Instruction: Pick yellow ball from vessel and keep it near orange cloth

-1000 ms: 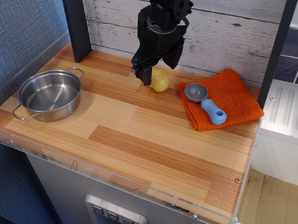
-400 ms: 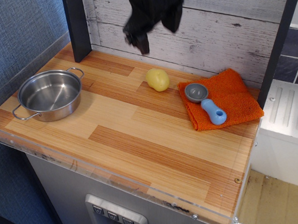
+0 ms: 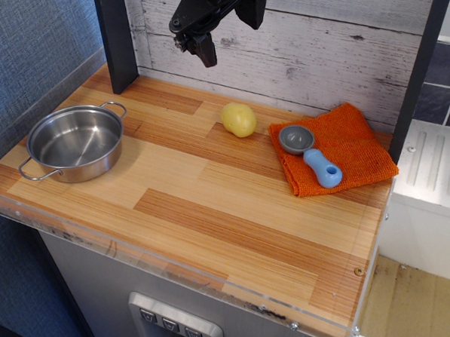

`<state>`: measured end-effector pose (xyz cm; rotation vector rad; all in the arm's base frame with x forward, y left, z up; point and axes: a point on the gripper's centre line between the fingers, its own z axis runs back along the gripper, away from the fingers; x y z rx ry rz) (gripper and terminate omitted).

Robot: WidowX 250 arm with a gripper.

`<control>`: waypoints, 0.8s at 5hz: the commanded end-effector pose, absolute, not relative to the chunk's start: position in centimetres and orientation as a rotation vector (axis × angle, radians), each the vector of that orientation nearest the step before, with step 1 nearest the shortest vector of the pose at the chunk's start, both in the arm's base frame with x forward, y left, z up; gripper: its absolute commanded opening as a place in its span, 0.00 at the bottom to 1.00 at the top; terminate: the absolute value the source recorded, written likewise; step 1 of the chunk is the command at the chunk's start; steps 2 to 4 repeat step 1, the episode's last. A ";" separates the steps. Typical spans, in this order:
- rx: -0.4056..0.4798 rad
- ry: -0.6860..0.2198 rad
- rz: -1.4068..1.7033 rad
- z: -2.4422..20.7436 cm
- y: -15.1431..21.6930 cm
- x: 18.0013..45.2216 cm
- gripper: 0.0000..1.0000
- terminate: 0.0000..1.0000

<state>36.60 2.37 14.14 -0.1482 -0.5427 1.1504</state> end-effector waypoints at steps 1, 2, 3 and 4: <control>-0.176 -0.590 1.156 15.9 2.5 35.7 1.00 1.00; -0.176 -0.590 1.156 15.9 2.5 35.7 1.00 1.00; -0.176 -0.590 1.156 15.9 2.5 35.7 1.00 1.00; -0.176 -0.590 1.156 15.9 2.5 35.7 1.00 1.00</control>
